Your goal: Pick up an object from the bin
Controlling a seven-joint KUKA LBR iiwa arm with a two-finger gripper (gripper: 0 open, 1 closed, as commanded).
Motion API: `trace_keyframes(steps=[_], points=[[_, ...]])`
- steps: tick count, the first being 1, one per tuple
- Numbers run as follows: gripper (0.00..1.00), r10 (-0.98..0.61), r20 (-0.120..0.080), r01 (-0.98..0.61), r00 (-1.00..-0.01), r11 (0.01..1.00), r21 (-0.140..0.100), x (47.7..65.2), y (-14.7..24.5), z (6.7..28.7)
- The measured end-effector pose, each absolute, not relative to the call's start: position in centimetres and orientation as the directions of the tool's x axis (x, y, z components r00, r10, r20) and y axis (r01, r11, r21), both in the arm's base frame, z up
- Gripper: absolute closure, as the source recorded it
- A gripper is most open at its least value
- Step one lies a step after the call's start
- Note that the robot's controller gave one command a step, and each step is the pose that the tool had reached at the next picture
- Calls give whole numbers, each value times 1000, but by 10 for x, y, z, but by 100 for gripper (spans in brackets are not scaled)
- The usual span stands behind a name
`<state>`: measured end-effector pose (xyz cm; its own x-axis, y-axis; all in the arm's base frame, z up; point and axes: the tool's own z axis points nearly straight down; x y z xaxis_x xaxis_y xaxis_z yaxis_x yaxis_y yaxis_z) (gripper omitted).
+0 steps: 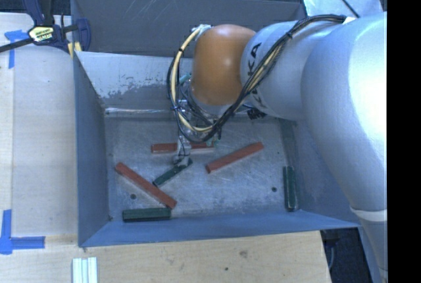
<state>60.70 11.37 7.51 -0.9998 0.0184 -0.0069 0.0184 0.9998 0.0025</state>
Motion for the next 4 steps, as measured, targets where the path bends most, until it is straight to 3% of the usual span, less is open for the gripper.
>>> trace_keyframes(steps=[1,2,3,4], points=[[100,19,-8,19,-1000,1000,2,608,113,75],[100,21,-10,21,-1000,1000,2,609,113,80],[100,23,-8,23,-1000,1000,2,611,112,119],[100,25,-10,25,-1000,1000,2,614,112,178]])
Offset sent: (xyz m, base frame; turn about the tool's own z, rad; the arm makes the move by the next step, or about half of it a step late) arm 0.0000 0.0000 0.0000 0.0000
